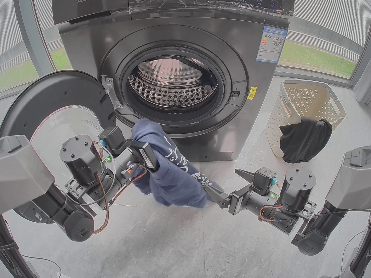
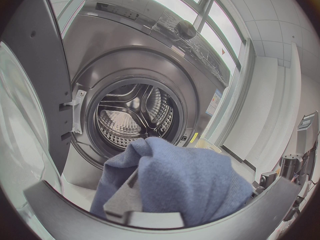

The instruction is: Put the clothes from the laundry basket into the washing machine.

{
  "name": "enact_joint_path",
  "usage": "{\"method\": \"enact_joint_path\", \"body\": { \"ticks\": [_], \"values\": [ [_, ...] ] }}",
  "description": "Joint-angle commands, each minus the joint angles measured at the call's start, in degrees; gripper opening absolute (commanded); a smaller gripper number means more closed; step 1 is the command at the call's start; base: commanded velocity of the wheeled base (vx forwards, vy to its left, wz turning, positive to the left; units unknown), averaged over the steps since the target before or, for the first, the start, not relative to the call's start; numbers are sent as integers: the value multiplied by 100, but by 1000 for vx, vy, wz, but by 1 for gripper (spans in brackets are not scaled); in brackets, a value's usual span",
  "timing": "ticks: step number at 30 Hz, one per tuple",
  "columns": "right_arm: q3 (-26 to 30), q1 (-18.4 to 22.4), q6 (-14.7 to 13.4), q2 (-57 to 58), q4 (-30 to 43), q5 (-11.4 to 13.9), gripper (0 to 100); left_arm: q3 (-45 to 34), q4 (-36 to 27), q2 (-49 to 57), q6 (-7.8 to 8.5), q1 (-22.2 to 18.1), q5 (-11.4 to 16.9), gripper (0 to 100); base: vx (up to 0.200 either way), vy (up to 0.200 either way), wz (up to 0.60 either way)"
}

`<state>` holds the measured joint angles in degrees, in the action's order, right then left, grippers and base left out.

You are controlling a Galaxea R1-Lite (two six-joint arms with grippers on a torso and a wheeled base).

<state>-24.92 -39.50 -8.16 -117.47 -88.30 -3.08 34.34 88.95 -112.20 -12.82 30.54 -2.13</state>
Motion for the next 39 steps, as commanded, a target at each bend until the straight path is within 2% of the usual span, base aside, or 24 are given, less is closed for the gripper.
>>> {"method": "enact_joint_path", "body": {
  "ticks": [1, 2, 4, 6, 7, 14, 18, 26, 35, 39],
  "values": [
    [57, 39, 7, 145, -12, 10, 100, -437, 25, 454, -27, 154, 2, 0, 0, 0, 0],
    [57, 39, 7, 145, -12, 10, 100, -437, 25, 454, -27, 154, 2, 0, 0, 0, 0],
    [92, 39, -11, 145, -21, 10, 100, -393, 25, 533, 122, 198, 2, 0, 0, 0, 0],
    [92, 39, -11, 137, -21, 18, 100, -393, 25, 533, 122, 198, 2, 0, 0, 0, 0],
    [40, 3, -72, 93, -21, 36, 100, -411, 17, 735, 175, 286, 2, 0, 0, 0, 0],
    [-31, 30, -116, -4, -21, 18, 100, -525, 8, 682, 184, 312, 81, 0, 0, 0, 0],
    [-22, 39, -125, 22, -21, 10, 100, -586, 17, 418, 254, 348, 55, 0, 0, 0, 0],
    [-22, 39, -125, 154, -21, -8, 100, -736, 25, 287, 237, 356, 73, 0, 0, 0, 0],
    [-31, 39, -134, 180, -21, 1, 100, -762, 25, 251, 263, 409, 73, 0, 200, 0, 0],
    [-31, 30, -134, 172, -21, -8, 100, -797, 25, 243, 351, 427, 64, 0, 200, 0, 0]
  ]
}}
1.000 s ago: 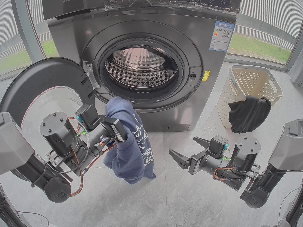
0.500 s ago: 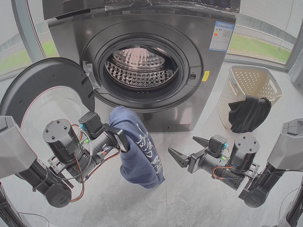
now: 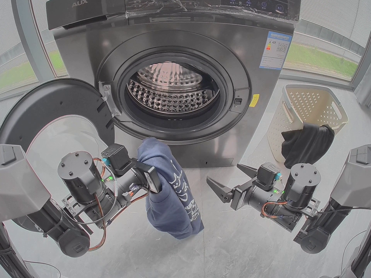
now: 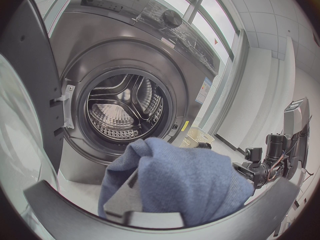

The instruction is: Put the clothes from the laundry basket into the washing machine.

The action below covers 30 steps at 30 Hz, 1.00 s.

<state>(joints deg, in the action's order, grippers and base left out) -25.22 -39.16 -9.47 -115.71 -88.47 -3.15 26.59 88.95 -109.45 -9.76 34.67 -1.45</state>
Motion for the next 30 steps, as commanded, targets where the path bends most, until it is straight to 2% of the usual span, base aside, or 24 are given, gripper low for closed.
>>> {"method": "enact_joint_path", "body": {
  "ticks": [1, 17, 30],
  "values": [
    [0, -13, -2, -4, -4, -2, 100, -31, 25, -33, 45, 22, -4, 0, 200, 0, 0],
    [9, -57, -2, -13, -4, -11, 100, -128, 25, -77, 54, 260, -13, 0, 200, 0, 0],
    [26, -66, -2, 5, -4, -11, 100, -180, 25, -112, 62, 444, -48, 0, 0, 0, 0]
  ]
}}
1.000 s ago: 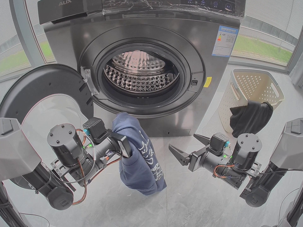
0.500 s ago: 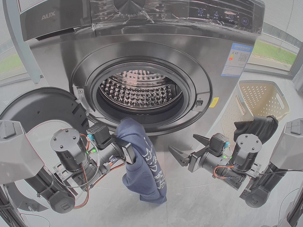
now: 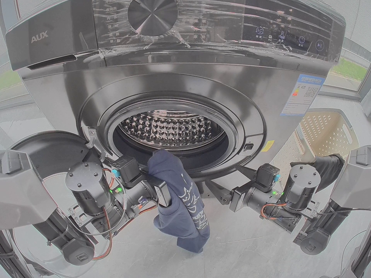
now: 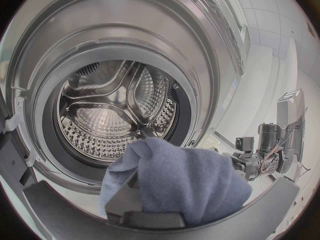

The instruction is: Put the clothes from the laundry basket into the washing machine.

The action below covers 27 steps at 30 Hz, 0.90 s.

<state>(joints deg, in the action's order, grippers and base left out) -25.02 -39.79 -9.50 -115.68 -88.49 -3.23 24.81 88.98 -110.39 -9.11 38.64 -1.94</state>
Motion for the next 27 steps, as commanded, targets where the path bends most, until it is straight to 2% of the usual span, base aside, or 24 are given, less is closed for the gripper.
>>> {"method": "enact_joint_path", "body": {
  "ticks": [1, 4, 11, 14, 21, 26, 27],
  "values": [
    [5, -2, 0, 1, -1, -2, 100, -2, 23, -18, -3, 73, 0, 0, 0, 0, 0],
    [14, -20, 0, 10, -1, -2, 100, -11, 23, -27, 5, 196, -17, 0, 0, 0, 0],
    [23, -29, 0, 45, -1, 7, 100, -46, 32, -106, -21, 205, -26, 0, 0, 0, 0],
    [23, -29, 0, 45, -1, 7, 100, -46, 32, -115, -21, 205, -26, 0, 200, 0, 0],
    [32, -29, 0, 45, -1, 7, 100, -29, 32, -141, 5, 249, -35, 0, 0, 0, 0],
    [41, -38, 0, 54, -1, -2, 100, 15, 14, -220, 111, 302, -17, 0, 0, 0, 0],
    [49, -38, 0, 54, -1, -2, 100, 112, 23, -387, 243, 328, -35, 0, 0, 0, 0]
  ]
}}
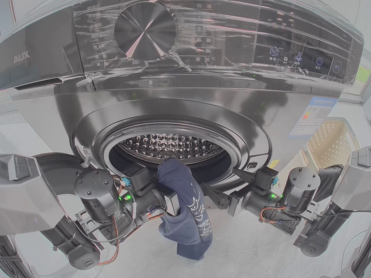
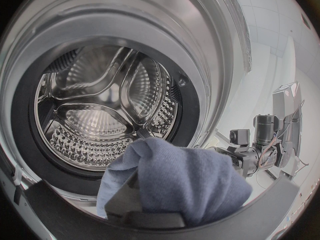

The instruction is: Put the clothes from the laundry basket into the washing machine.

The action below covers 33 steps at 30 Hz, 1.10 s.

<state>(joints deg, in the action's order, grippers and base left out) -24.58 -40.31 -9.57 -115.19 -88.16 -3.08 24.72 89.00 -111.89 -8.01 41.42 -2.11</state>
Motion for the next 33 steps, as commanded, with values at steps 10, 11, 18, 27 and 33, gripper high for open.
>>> {"method": "enact_joint_path", "body": {
  "ticks": [10, 11, 18, 27, 33],
  "values": [
    [5, -126, 8, 49, -34, -26, 100, 1369, -6, -1178, 194, -416, 53, 0, 0, 0, 0],
    [5, -161, 8, 102, -34, -26, 100, 1492, -6, -1301, 177, -477, 44, 0, 0, 0, 0],
    [5, -187, 8, 128, -34, -26, 100, 2300, -6, -2013, 45, -609, 0, 0, 0, 0, 0],
    [5, -187, 8, 111, -34, -26, 100, 3935, -102, -2944, 54, -636, -229, 0, 0, 0, 0],
    [5, -187, 8, 111, -34, -26, 100, 5368, -727, -3436, 63, -987, -439, 0, 0, 0, 0]
  ]
}}
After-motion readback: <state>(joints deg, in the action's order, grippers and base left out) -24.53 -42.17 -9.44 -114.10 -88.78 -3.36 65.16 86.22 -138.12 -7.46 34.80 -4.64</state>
